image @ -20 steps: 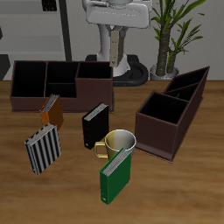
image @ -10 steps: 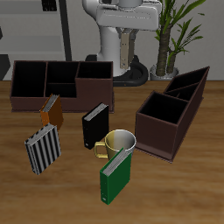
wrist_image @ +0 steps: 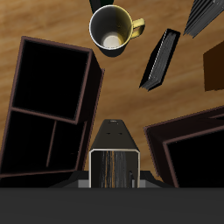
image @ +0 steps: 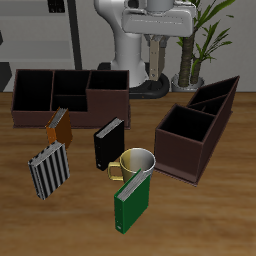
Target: Place the yellow book into the left desk caddy's back compartment
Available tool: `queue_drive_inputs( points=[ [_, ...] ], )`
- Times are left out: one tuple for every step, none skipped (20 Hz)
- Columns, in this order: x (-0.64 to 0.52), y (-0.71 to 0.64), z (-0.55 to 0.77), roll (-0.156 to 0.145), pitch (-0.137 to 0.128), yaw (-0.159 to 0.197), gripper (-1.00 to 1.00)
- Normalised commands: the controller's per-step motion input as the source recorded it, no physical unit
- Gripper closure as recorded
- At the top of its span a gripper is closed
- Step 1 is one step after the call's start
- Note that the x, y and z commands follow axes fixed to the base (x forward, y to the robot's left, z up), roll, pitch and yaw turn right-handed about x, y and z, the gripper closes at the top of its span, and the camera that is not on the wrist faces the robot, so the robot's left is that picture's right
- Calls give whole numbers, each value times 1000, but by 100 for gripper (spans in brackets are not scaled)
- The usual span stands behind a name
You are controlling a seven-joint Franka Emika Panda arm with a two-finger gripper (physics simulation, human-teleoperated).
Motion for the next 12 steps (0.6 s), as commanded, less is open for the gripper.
queue_drive_inputs(
  points=[
    [-19,280,-50,65,19,-31,100],
    [-82,227,-36,-25,-2,-54,100],
    [-54,390,-24,90,-1,11,100],
    [-69,319,-58,29,16,12,100],
    [12,336,-62,53,19,-6,100],
    [-6,711,-69,77,12,10,100],
    [101,315,-50,24,13,-36,100],
    [-8,297,-49,31,15,-4,100],
    [49,344,-116,34,34,-68,100],
    [76,333,-90,-7,-4,18,100],
    [80,359,-180,17,45,-26,100],
    [71,318,-110,-9,20,-26,100]
  ],
)
